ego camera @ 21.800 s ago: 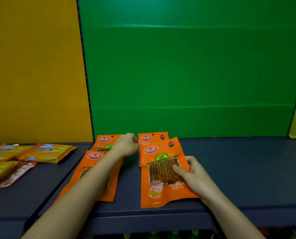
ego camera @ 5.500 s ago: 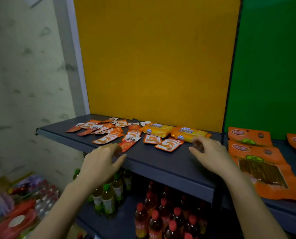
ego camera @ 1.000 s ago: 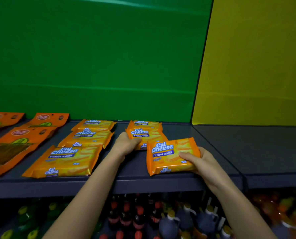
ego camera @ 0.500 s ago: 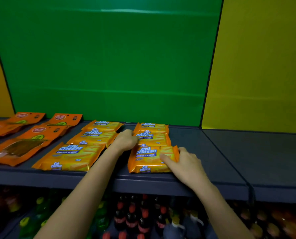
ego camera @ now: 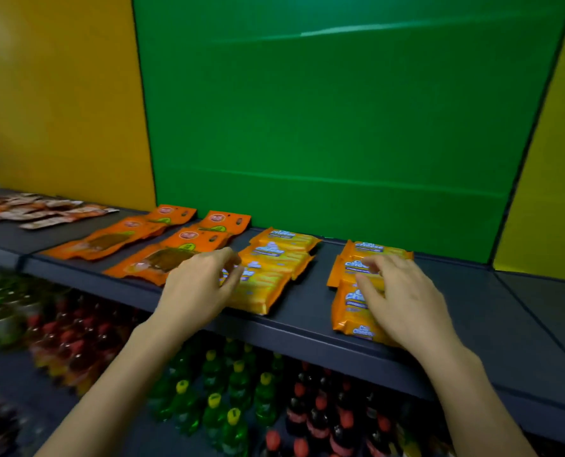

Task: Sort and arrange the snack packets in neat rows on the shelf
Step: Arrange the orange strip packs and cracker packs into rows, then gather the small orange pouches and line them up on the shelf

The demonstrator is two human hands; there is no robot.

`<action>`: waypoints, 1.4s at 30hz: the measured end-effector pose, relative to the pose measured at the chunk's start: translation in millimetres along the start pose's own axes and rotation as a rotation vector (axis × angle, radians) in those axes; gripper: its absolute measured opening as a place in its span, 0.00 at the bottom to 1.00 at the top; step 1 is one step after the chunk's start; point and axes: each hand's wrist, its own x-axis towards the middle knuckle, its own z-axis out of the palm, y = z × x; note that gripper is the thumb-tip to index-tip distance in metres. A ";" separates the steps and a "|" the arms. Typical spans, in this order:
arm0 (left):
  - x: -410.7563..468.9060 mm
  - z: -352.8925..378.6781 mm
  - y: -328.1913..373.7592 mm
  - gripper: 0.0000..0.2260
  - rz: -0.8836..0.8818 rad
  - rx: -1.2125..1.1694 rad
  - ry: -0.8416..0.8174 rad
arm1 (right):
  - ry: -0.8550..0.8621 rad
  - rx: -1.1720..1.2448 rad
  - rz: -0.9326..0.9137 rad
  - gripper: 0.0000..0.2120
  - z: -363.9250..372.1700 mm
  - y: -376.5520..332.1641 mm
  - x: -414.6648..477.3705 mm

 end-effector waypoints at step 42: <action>-128.3 -203.7 -568.5 0.09 -0.354 0.520 -0.067 | -0.337 0.279 -0.453 0.15 283.9 -581.0 79.9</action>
